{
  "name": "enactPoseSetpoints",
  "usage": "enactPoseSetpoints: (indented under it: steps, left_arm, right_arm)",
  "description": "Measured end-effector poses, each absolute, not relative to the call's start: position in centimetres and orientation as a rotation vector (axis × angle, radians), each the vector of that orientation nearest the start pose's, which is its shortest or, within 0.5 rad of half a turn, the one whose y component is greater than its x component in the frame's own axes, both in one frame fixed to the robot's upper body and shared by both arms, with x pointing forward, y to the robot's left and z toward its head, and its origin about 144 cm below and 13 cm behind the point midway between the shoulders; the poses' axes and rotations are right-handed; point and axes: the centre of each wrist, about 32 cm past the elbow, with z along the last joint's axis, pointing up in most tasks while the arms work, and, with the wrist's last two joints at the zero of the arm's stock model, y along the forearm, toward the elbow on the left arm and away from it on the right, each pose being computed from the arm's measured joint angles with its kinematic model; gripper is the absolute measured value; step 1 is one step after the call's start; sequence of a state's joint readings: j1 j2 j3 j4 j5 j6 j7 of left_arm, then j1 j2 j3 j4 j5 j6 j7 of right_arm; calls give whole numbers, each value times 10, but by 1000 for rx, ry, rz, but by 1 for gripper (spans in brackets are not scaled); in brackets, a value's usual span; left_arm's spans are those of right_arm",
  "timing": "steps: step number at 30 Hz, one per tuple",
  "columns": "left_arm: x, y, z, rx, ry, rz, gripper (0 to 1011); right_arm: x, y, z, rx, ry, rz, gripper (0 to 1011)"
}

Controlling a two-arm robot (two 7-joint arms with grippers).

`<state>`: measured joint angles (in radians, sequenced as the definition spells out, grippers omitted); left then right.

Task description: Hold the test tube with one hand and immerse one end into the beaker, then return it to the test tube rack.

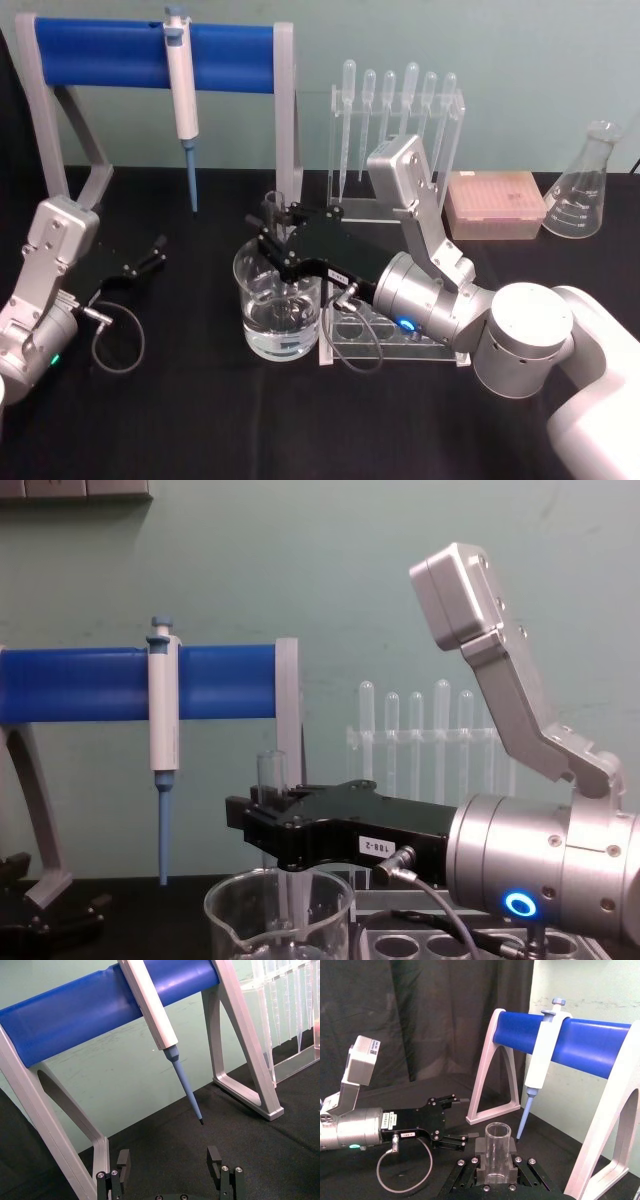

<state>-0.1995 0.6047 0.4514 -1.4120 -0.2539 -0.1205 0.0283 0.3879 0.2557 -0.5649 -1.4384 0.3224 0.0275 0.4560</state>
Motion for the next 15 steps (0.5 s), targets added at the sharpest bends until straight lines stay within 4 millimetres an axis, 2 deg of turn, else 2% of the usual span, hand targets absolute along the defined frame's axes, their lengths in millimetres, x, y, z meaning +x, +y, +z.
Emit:
enactPoseSetpoints:
  steps: [15]
  left_arm:
    - [489,310,1140,304,-285,1248,1000]
  right_arm:
    - [526,-145,1199,-29,-99,-617,226]
